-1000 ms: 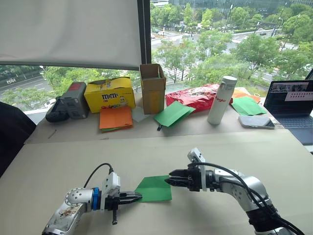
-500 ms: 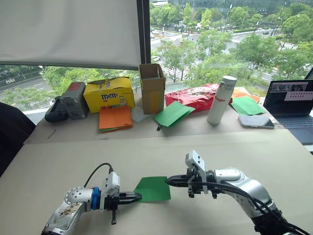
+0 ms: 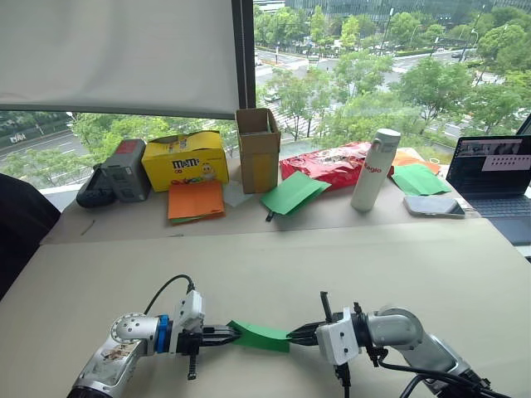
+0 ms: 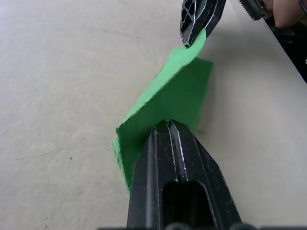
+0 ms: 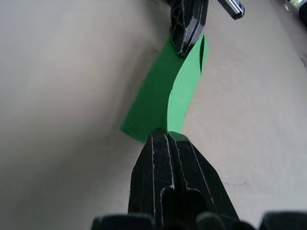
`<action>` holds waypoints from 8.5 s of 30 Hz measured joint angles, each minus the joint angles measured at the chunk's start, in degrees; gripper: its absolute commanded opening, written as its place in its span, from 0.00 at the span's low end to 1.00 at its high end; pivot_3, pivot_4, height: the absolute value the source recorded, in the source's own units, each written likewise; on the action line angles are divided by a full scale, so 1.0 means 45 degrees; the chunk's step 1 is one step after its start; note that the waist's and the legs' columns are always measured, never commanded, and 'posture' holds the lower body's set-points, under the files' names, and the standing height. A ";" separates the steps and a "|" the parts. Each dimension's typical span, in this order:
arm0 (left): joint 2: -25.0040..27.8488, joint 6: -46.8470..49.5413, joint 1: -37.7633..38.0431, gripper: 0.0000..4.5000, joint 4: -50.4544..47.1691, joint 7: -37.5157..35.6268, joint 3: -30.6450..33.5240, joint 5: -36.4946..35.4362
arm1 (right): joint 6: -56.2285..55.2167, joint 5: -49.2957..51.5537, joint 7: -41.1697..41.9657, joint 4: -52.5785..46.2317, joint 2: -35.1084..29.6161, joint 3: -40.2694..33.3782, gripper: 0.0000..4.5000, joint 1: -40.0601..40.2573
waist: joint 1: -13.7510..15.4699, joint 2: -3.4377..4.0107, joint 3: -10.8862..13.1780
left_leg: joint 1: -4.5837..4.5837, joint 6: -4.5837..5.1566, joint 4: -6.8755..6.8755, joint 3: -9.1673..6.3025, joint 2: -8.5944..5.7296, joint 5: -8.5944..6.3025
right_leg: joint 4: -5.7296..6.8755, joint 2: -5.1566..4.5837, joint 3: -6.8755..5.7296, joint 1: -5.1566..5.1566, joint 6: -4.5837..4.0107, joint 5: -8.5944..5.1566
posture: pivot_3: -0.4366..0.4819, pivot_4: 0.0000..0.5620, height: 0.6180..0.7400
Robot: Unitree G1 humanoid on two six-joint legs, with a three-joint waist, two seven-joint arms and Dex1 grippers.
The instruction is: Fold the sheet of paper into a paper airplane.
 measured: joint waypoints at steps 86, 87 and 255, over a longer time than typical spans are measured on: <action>-0.0217 0.1999 -0.1415 0.00 0.0327 0.0459 -0.0894 -0.0679 | 1.1010 0.4869 0.0026 -0.1110 0.2874 -0.0243 0.02 -0.1425 | -0.0051 -0.0021 0.0033 | 0.0021 -0.0019 -0.0027 -0.0005 0.0056 0.0007 | 0.0020 0.0043 -0.0003 -0.0003 -0.0053 -0.0005 | 0.48 0.27 1.00; -0.0216 0.1999 -0.1435 0.00 0.0327 0.0453 -0.0917 -0.0679 | 1.1022 0.4742 0.0159 -0.1109 0.2766 -0.0039 0.02 -0.1425 | -0.0038 -0.0021 0.0033 | 0.0020 -0.0019 -0.0026 -0.0005 0.0055 0.0007 | 0.0019 0.0042 -0.0003 -0.0004 -0.0053 -0.0005 | 0.48 0.27 1.00; 0.1246 0.3227 -0.2876 0.00 -0.0017 0.0368 0.1534 -0.0847 | 1.6464 0.5323 -0.6497 0.4177 -0.1729 -0.9696 0.01 -0.3643 | -0.0347 -0.0187 0.0280 | -0.0294 -0.0114 0.0082 0.0076 0.0036 0.0050 | 0.0076 0.0002 0.0005 -0.0278 -0.0031 0.0016 | 0.48 0.27 1.00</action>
